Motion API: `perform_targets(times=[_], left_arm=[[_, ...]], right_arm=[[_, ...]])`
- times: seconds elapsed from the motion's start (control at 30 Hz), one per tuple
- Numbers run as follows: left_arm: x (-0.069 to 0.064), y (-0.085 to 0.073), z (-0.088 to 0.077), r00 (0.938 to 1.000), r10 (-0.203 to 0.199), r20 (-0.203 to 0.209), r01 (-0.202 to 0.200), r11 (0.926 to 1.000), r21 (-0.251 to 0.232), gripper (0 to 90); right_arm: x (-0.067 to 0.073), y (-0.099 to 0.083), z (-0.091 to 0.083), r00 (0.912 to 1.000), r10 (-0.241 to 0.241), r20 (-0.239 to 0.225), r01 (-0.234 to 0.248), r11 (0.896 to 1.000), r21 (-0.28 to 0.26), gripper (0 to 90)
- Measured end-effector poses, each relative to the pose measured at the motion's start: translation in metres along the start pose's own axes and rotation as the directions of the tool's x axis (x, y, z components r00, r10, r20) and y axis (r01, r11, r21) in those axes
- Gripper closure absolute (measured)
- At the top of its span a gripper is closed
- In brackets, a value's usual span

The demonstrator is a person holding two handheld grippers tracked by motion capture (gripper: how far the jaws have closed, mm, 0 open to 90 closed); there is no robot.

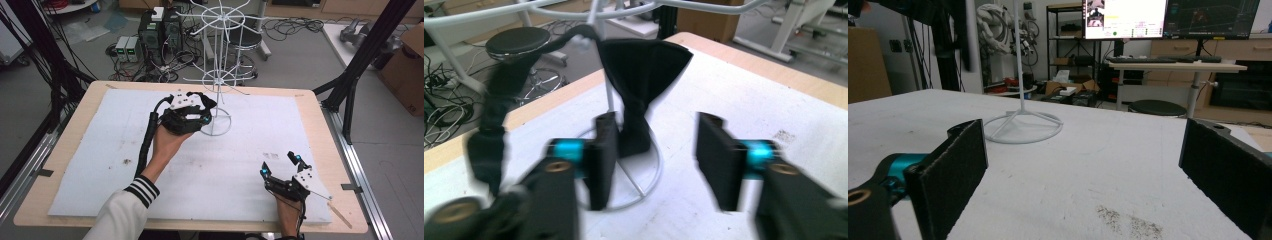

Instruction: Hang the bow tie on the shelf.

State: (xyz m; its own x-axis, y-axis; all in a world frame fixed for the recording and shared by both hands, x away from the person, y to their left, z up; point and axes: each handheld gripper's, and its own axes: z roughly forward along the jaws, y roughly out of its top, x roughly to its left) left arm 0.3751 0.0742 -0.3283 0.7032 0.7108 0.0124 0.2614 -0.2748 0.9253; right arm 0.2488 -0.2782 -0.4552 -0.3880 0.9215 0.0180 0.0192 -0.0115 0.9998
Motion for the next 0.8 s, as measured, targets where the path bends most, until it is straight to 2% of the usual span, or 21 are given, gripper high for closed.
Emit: perform_targets(times=[0.03,0.07,0.1,0.17,0.27,0.33,0.37,0.43,0.5,0.6,0.67,0.7,0.73,0.77,0.8], left_arm=[[0.001,-0.002,-0.002,0.9999,0.001,0.010,0.000,0.9999,-0.012,23.8],[0.002,-0.003,-0.004,0.9999,-0.006,0.010,0.006,0.9998,-0.020,23.0],[0.005,-0.007,-0.009,0.9991,0.012,0.040,-0.011,0.9996,-0.026,21.5],[0.007,-0.010,-0.014,0.9983,0.024,0.053,-0.022,0.9991,-0.036,15.0],[0.010,-0.015,-0.021,0.9967,0.037,0.072,-0.033,0.9977,-0.058,13.7],[0.014,-0.023,-0.031,0.9938,0.053,0.097,-0.044,0.9946,-0.094,11.5],[0.014,-0.023,-0.031,0.9938,0.053,0.097,-0.044,0.9946,-0.094,11.5],[0.019,-0.033,-0.042,0.9919,0.076,0.101,-0.063,0.9902,-0.125,11.2],[0.021,-0.038,-0.047,0.9916,0.084,0.098,-0.071,0.9885,-0.133,11.2],[0.029,-0.059,-0.067,0.9929,0.093,0.074,-0.080,0.9829,-0.166,11.2],[0.030,-0.063,-0.071,0.9930,0.094,0.071,-0.081,0.9819,-0.171,11.2],[0.035,-0.079,-0.084,0.9943,0.087,0.061,-0.073,0.9763,-0.204,11.3],[0.036,-0.086,-0.091,0.9948,0.085,0.056,-0.071,0.9723,-0.223,11.2],[0.036,-0.086,-0.091,0.9948,0.085,0.056,-0.071,0.9723,-0.223,11.2],[0.037,-0.094,-0.097,0.9952,0.083,0.050,-0.069,0.9691,-0.237,11.2]], right_arm=[[0.000,0.000,0.000,1.0000,0.001,-0.001,-0.001,1.000,0.001,4.2],[0.000,0.000,0.000,1.0000,0.002,0.000,-0.002,1.000,0.001,4.2],[0.000,0.000,0.001,1.0000,0.001,0.001,-0.001,1.000,0.002,4.2],[0.000,0.000,0.001,1.0000,0.002,-0.002,-0.002,1.000,0.006,4.2],[0.000,0.000,0.001,1.0000,0.001,-0.002,-0.001,1.000,0.006,4.2],[0.000,0.000,0.001,1.0000,0.000,-0.002,0.000,1.000,0.005,4.2],[0.000,0.000,0.001,1.0000,0.000,-0.002,0.000,1.000,0.005,4.2],[0.000,0.000,0.001,1.0000,0.001,-0.002,-0.001,1.000,0.005,4.2],[0.000,0.000,0.001,1.0000,0.000,-0.002,0.000,1.000,0.005,4.2],[0.000,0.000,0.000,1.0000,-0.001,-0.002,0.001,1.000,0.003,4.2],[0.000,0.000,0.000,1.0000,-0.003,-0.002,0.003,1.000,0.001,4.2],[0.000,0.000,0.000,1.0000,-0.007,-0.002,0.007,1.000,0.000,4.2],[0.001,0.000,0.000,1.0000,-0.006,-0.002,0.006,1.000,-0.001,4.2],[0.001,0.000,0.000,1.0000,-0.006,-0.002,0.006,1.000,-0.001,4.2],[0.001,0.000,0.000,1.0000,-0.006,0.001,0.006,1.000,-0.002,4.2]])
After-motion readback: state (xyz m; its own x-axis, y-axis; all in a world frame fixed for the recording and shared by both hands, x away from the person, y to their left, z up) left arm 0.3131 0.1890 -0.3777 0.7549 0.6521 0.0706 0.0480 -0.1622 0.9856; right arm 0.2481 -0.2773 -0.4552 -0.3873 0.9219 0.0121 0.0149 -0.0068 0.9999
